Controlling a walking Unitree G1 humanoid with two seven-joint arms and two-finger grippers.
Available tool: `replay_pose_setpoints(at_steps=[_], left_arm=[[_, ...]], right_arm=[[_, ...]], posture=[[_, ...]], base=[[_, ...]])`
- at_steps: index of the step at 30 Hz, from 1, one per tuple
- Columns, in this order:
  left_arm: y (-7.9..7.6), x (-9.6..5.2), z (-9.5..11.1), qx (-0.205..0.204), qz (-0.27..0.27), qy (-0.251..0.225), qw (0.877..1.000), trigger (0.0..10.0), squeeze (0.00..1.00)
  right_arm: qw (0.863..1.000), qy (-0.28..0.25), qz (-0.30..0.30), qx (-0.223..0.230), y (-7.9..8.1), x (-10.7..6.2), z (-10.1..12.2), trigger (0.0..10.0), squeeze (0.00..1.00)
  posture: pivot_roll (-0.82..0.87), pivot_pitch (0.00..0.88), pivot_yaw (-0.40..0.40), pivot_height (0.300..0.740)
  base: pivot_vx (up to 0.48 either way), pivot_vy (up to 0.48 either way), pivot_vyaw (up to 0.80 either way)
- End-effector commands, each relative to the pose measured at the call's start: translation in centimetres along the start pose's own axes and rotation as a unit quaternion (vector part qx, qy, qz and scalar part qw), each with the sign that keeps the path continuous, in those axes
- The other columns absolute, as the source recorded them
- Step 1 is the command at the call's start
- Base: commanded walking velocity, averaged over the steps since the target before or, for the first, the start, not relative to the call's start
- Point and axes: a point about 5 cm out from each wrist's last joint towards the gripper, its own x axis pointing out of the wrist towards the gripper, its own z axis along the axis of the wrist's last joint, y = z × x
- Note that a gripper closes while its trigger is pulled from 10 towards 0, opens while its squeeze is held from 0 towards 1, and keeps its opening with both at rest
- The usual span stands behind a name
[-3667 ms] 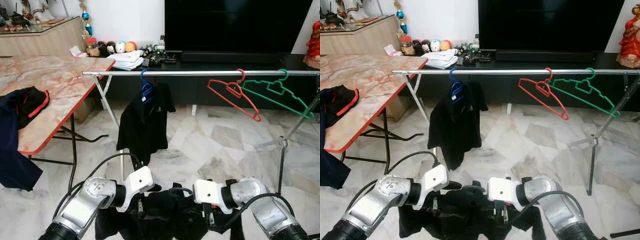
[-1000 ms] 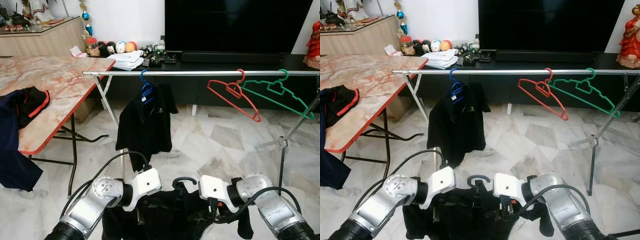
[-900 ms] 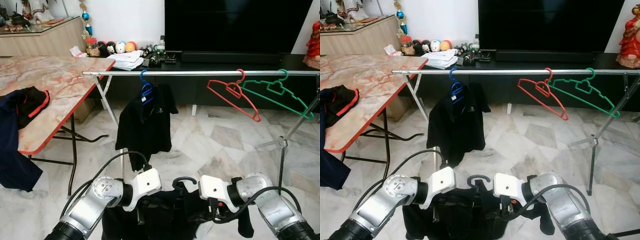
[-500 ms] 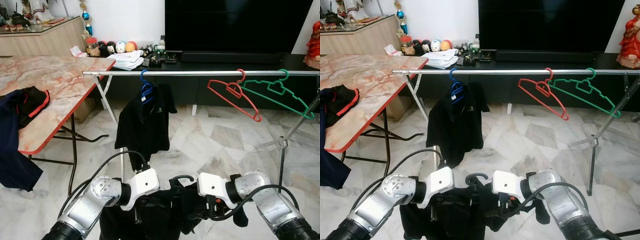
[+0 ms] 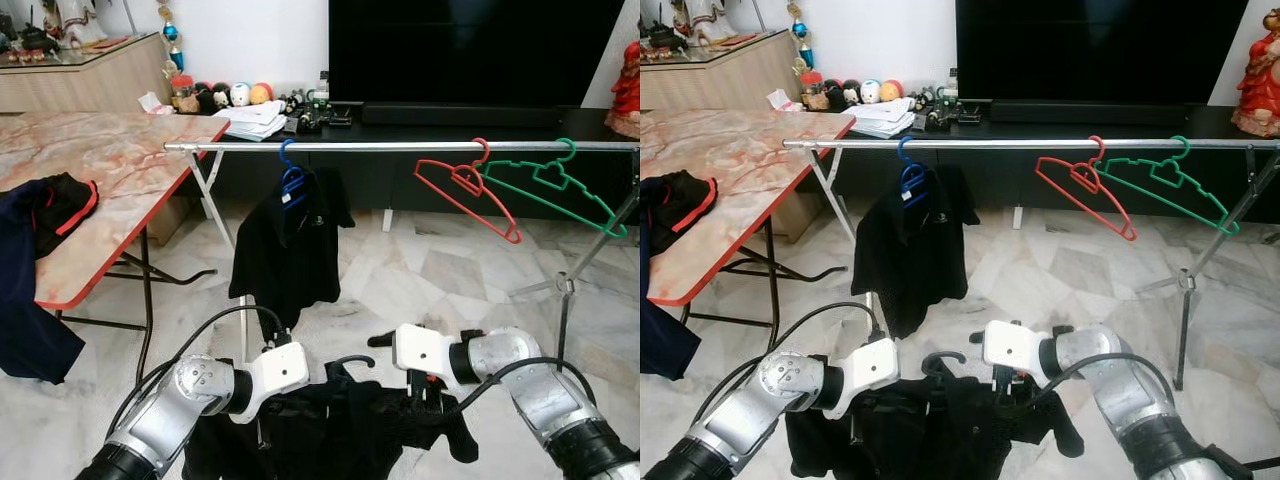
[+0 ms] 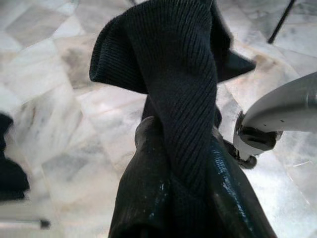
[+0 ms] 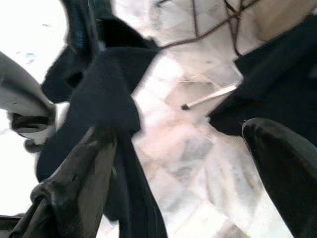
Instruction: Hang hanger
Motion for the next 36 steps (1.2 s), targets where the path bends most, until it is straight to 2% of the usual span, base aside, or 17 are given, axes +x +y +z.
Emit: replay_pose_setpoints(at_steps=[1,5,6,7,10,12,13,16,17,18,20,22,23,27,29,33,36], left_arm=[[0.5,-0.8,-1.4,-0.014,0.039,0.01,0.999,0.0,0.0],[1.5,-1.2,-2.5,-0.053,0.139,-0.007,0.989,0.6,0.0],[1.6,-1.3,-2.7,-0.068,0.159,-0.008,0.985,10.0,0.0],[2.0,-1.8,-3.2,-0.098,0.224,-0.026,0.969,10.0,0.0],[2.1,-2.0,-3.4,-0.113,0.257,-0.037,0.959,10.0,0.0],[2.2,-2.4,-3.8,-0.137,0.307,-0.047,0.941,10.0,0.0],[2.2,-2.4,-3.8,-0.137,0.307,-0.047,0.941,10.0,0.0],[1.5,-2.2,-4.1,-0.157,0.316,-0.065,0.934,10.0,0.0],[1.2,-2.0,-4.1,-0.176,0.328,-0.078,0.925,10.0,0.0],[1.2,-2.0,-4.1,-0.176,0.328,-0.078,0.925,10.0,0.0],[0.9,-1.6,-4.3,-0.21,0.348,-0.097,0.908,10.0,0.0],[0.8,-1.6,-4.4,-0.213,0.351,-0.1,0.906,10.0,0.0],[0.6,-1.7,-4.7,-0.24,0.364,-0.109,0.893,10.0,0.0],[0.5,-1.7,-4.9,-0.285,0.377,-0.127,0.872,10.0,0.0],[0.4,-1.8,-4.7,-0.288,0.38,-0.133,0.869,10.0,0.0],[0.4,-1.8,-4.8,-0.277,0.388,-0.123,0.87,10.0,0.0],[0.5,-1.7,-4.8,-0.293,0.387,-0.128,0.865,10.0,0.0]], right_arm=[[1.0,-0.012,-0.012,-0.009,-0.6,-0.6,0.8,10.0,0.0],[0.998,-0.02,-0.052,0.013,-0.6,-1.0,0.4,10.0,0.0],[0.997,-0.027,-0.068,0.026,-0.6,-1.0,0.2,10.0,0.0],[0.981,-0.037,-0.165,0.093,-0.8,-0.8,-1.5,10.0,0.0],[0.968,-0.036,-0.208,0.138,-0.4,-0.4,-2.7,10.0,0.0],[0.936,-0.031,-0.27,0.225,0.6,0.6,-4.8,10.0,0.0],[0.936,-0.031,-0.27,0.225,0.6,0.6,-4.8,10.0,0.0],[0.862,0.014,-0.346,0.369,3.8,2.0,-8.9,10.0,0.0],[0.821,0.038,-0.372,0.431,6.0,2.7,-10.7,10.0,0.0],[0.821,0.038,-0.372,0.431,6.0,2.7,-10.7,10.0,0.0],[0.752,0.062,-0.397,0.523,9.5,3.7,-12.7,10.0,0.0],[0.734,0.066,-0.402,0.543,10.2,3.8,-13.0,10.0,0.0],[0.679,0.087,-0.411,0.602,12.6,4.2,-14.0,10.0,0.0],[0.589,0.161,-0.424,0.669,17.4,4.7,-15.4,10.0,0.0],[0.576,0.179,-0.422,0.677,18.6,4.8,-15.5,10.0,0.0],[0.597,0.161,-0.409,0.672,19.2,5.6,-14.9,10.0,0.0],[0.574,0.162,-0.425,0.68,19.5,5.2,-15.3,10.0,0.0]], posture=[[0.0,0.0,0.059,0.74],[0.01,0.0,0.049,0.74],[0.01,0.0,0.044,0.74],[0.01,0.0,0.039,0.74],[0.01,0.0,0.037,0.74],[0.0,0.0,0.034,0.74],[0.0,0.0,0.034,0.74],[0.0,0.0,0.029,0.74],[0.0,0.0,0.028,0.74],[0.0,0.0,0.028,0.74],[0.0,0.0,0.028,0.74],[0.0,0.0,0.028,0.74],[0.0,0.0,0.026,0.74],[0.01,0.0,0.021,0.74],[0.02,0.0,0.017,0.74],[0.01,0.0,0.027,0.74],[0.0,0.0,0.036,0.74]], base=[[0.0,0.0,0.0],[0.0,0.0,0.0],[0.0,0.0,0.0],[0.0,0.0,0.0],[0.0,0.0,0.0],[0.0,0.0,0.0],[0.0,0.0,0.0],[0.0,0.0,0.0],[0.0,0.0,0.0],[0.0,0.0,0.0],[0.0,0.0,0.0],[0.0,0.0,0.0],[0.0,0.0,0.0],[0.0,0.0,0.0],[0.304,0.0,0.0],[0.385,0.0,0.0],[0.358,0.0,0.0]])
